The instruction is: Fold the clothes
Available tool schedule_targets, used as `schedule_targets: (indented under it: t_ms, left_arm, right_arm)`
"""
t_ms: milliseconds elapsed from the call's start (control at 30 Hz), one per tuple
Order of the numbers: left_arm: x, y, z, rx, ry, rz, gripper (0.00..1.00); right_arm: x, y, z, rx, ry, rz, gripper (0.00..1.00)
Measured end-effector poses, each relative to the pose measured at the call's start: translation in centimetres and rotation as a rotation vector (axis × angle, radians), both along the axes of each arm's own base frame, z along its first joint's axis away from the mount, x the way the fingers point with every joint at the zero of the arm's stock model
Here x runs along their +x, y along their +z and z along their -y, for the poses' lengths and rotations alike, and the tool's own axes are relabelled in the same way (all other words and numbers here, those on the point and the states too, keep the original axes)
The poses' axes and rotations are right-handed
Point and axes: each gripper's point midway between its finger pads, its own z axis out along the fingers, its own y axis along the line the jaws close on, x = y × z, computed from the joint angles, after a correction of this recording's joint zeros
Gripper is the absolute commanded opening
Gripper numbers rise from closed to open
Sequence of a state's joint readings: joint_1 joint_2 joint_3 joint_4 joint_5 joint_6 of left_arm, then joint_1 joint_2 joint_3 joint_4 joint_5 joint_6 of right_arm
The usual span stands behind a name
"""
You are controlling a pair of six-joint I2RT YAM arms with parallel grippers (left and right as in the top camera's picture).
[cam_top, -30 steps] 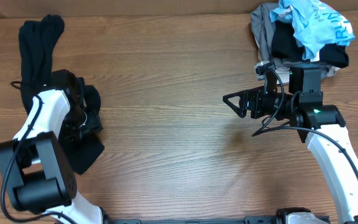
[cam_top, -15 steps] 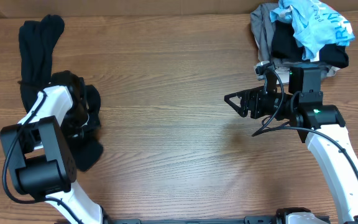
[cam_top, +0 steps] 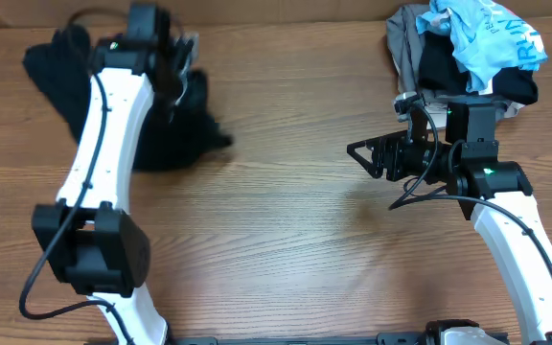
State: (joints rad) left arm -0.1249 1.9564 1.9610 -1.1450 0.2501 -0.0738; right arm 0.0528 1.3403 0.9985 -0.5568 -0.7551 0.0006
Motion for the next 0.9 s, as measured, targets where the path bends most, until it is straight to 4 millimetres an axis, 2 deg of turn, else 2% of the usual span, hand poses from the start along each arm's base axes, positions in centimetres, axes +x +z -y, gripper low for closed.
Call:
schedule_targets:
  t_ms: [100,200,367,467,633,800,900]
  left_arm:
    - [1.1,5.7,3.9,-0.035,-0.081,0.154,0.04]
    - [1.0,10.7,7.0,-0.075,-0.147,0.28,0.04]
    - [-0.2,16.5,9.9,-0.124,-0.213,0.414,0.04]
    - [-0.8,18.2,10.4,-0.139,-0.226,0.451,0.04]
    - [-1.4,19.9,11.2,-0.177,-0.253,0.486,0.04]
    - [-1.7,20.1,11.6,-0.203,-0.271,0.483,0.04]
    - [-1.7,20.1,11.7,-0.209,-0.276,0.481,0.04]
  right_arm:
    - [0.2,0.1,0.0,0.0,0.0,0.01,0.63]
    - [0.4,0.4,0.0,0.001,-0.001,0.029,0.63]
    - [0.8,0.7,0.0,0.0,-0.002,0.052,0.66]
    - [1.1,1.0,0.0,0.0,-0.003,0.075,0.7]
    - [1.7,1.1,-0.2,-0.032,-0.017,0.111,0.73]
    - [1.5,1.0,-2.6,-0.045,0.039,0.142,0.74]
    - [1.4,-0.1,-4.7,-0.049,0.091,0.131,0.74]
